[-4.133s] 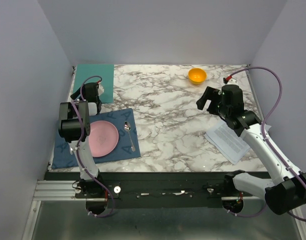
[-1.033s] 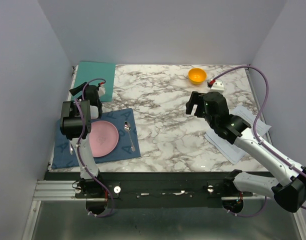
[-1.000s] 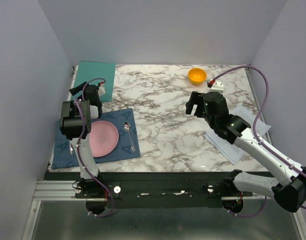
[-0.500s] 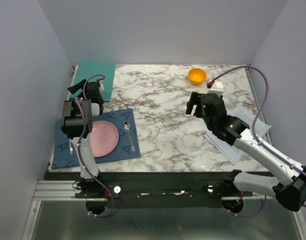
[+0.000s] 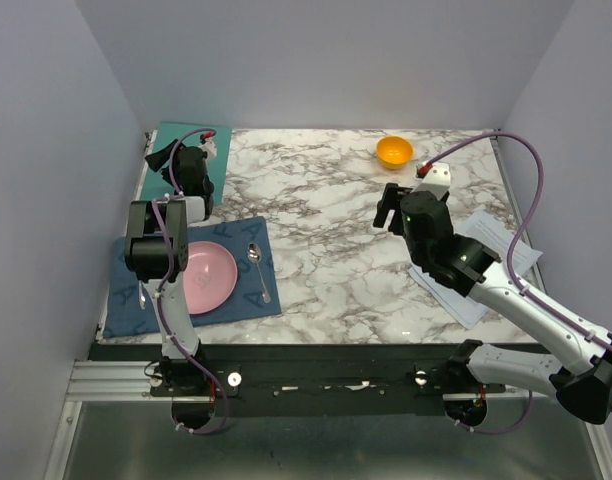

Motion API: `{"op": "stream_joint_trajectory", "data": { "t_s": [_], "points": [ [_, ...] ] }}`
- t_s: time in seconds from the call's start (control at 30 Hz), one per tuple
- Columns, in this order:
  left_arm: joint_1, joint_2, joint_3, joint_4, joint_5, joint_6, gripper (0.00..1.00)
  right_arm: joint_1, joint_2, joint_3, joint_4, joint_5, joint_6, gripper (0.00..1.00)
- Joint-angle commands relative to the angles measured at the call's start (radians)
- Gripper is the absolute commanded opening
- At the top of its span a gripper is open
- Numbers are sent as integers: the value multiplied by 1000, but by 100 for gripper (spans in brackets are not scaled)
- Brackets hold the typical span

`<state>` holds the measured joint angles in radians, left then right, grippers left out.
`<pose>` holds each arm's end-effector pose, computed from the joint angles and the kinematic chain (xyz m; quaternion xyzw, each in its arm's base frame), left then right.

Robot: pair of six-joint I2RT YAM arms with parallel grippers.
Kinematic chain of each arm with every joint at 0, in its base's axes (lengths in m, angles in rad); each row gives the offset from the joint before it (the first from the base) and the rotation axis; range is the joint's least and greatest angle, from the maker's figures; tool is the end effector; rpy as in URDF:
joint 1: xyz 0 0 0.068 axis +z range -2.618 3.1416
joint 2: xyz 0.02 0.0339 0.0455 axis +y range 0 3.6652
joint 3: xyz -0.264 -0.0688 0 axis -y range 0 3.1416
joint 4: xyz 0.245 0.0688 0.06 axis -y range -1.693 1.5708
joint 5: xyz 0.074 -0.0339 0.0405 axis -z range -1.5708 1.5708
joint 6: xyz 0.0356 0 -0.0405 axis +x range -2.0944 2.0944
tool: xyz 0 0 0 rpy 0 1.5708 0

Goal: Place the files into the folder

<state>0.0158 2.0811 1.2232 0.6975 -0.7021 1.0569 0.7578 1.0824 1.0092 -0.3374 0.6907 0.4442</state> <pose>0.4540 0.0302 0.1816 0.1623 0.7312 0.5361 0.3894 0.1884 0.1470 0.3481 0.0604 0.8063 0.0581 0.5855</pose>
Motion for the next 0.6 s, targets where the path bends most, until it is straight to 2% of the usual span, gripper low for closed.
{"op": "stream_joint_trajectory", "data": {
  "t_s": [0.0,0.03,0.1,0.13,0.17,0.2,0.23,0.27,0.3,0.33,0.47,0.57],
  "points": [
    [9,-78,-98,-39,79,-15,77,11,-16,-7,26,55,-2,84],
    [13,-85,-109,-59,81,-27,88,14,-19,-9,26,55,-2,84],
    [35,-95,-78,-123,63,-90,94,17,-19,-14,28,50,1,85],
    [48,-98,-36,-309,75,-145,98,15,-18,-18,26,46,4,85],
    [64,-93,17,-437,96,-323,99,18,-13,-20,26,46,7,85],
    [111,-82,153,-569,133,-407,99,23,-12,-24,26,44,10,85],
    [130,-66,229,-807,165,-495,99,25,-10,-27,26,46,19,85],
    [150,-17,305,-907,226,-614,99,32,-9,-30,26,46,22,85],
    [170,8,429,-982,252,-659,99,37,-7,-35,29,49,22,85],
    [173,28,476,-1086,271,-688,99,41,-6,-38,34,50,19,85],
    [171,104,628,-1207,345,-805,99,67,2,-37,44,73,-10,85],
    [168,202,803,-1338,388,-876,99,81,1,-37,64,90,-38,85]
  ]
}}
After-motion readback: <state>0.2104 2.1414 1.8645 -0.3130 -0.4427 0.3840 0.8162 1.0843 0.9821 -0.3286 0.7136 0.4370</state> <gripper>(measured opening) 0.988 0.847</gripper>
